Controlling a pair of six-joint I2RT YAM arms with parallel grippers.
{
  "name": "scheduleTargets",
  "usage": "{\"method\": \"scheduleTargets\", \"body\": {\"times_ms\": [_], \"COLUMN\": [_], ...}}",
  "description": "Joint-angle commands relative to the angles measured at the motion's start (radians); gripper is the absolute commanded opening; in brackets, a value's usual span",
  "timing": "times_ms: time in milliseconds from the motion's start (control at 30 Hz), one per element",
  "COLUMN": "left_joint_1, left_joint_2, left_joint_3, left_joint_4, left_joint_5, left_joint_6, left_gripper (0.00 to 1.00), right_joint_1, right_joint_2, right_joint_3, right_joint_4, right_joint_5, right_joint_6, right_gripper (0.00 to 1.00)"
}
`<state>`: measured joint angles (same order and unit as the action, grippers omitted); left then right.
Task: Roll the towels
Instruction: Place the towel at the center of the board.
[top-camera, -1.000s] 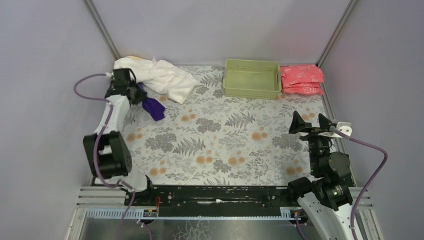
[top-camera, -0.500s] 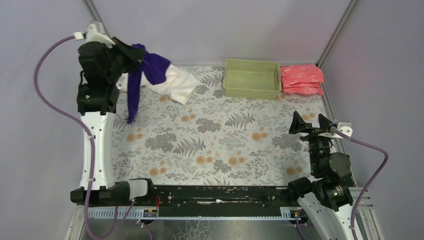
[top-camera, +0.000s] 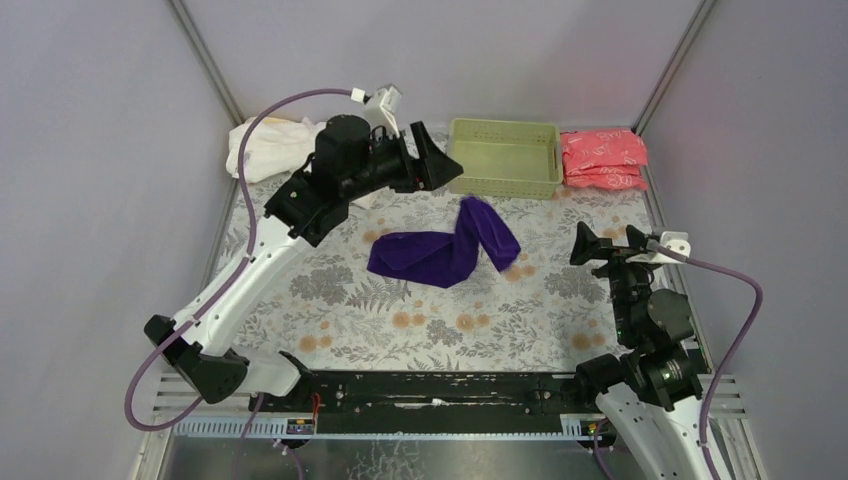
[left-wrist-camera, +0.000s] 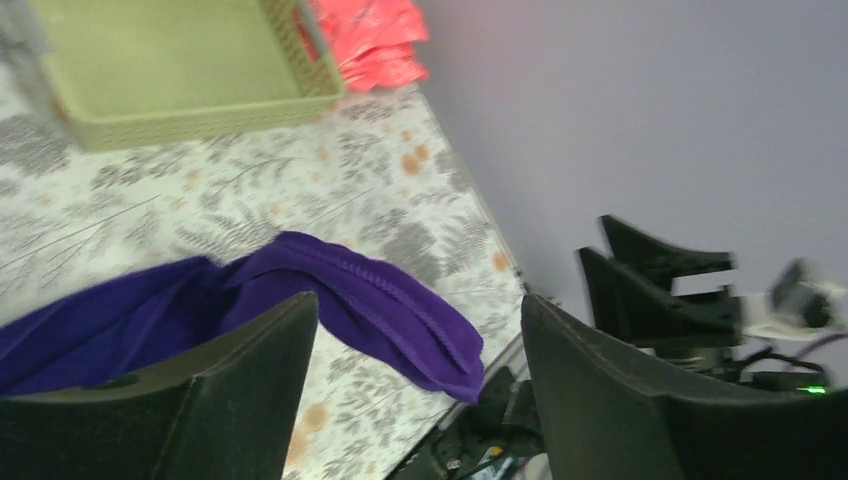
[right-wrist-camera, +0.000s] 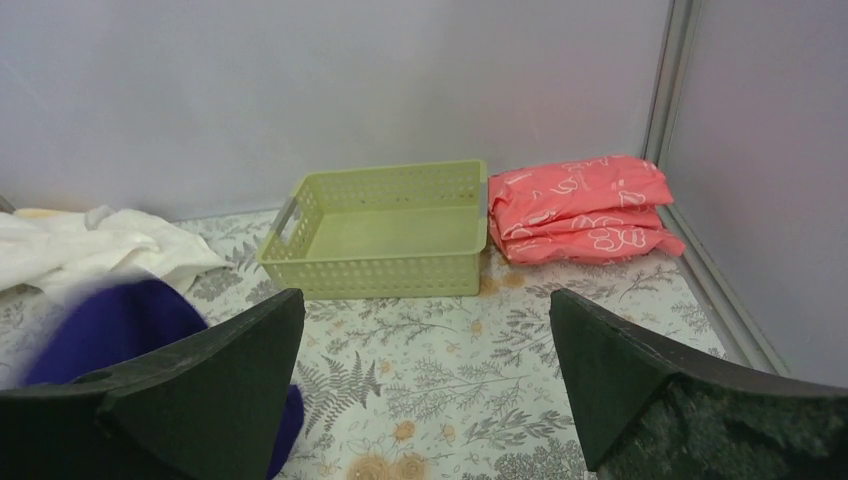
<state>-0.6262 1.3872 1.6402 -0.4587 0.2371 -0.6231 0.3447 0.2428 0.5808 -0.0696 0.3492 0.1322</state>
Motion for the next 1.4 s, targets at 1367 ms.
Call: {"method": "scheduleTargets", "body": {"times_ms": [1367], "left_joint_1": [0.032], "left_joint_2": [0.620], "left_joint_3": [-0.179], "left_joint_4": [-0.297], "left_joint_5": [-0.718], "left_joint_6": [0.694], "left_gripper": [0.73], "right_joint_1": [0.006], "right_joint_2": [0.267], "right_joint_3": [0.116], "right_joint_4": [-0.096], "right_joint_5": [-0.184], "right_joint_6": [0.110], "right_gripper": [0.99]}}
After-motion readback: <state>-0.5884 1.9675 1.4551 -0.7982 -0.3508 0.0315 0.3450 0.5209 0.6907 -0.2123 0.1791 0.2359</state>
